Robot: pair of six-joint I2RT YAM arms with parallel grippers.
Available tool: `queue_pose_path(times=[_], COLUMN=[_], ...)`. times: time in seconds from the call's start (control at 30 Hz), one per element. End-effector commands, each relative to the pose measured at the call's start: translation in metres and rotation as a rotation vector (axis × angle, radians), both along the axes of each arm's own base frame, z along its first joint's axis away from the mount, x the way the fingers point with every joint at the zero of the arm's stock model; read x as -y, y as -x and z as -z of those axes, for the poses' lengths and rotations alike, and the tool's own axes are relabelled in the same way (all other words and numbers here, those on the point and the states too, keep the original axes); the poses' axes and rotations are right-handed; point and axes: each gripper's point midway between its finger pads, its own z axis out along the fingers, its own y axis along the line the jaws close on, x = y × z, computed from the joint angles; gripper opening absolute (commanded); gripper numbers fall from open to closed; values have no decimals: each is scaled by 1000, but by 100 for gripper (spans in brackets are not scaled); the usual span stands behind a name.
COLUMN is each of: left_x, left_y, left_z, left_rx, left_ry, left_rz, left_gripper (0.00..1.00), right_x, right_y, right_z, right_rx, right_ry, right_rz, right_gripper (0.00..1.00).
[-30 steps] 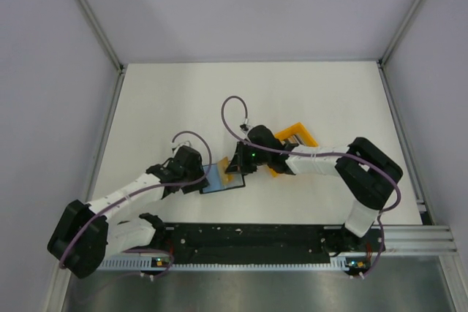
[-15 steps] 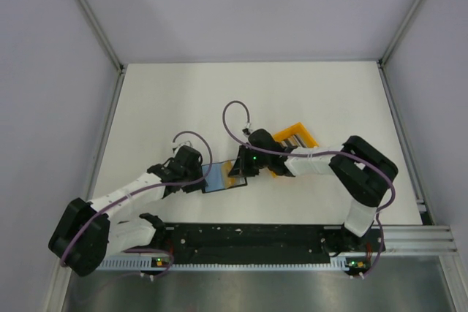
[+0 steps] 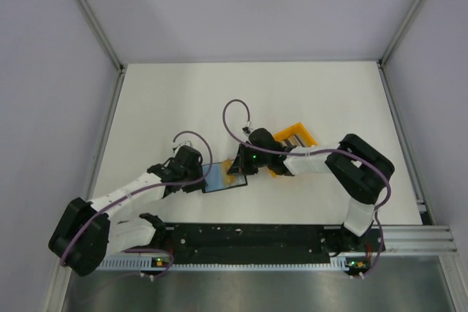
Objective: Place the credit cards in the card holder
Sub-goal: Insert the credit card into the card holder.
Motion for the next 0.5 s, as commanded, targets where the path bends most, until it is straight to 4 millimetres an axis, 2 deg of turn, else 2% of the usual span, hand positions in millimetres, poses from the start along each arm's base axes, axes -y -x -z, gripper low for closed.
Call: queue_pose_path(times=[0.0,0.47], left_x=[1,4], left_y=[1,0], left_z=[2,-1], left_rx=[-8,-6], left_ry=[0,12], left_rz=[16,18], left_gripper=[32,30], right_x=[-4,2], right_y=[-3,7], right_z=[5,26], right_rx=[4,-68], right_ry=[-26,13], right_rz=[-7,2], right_gripper=[0,0])
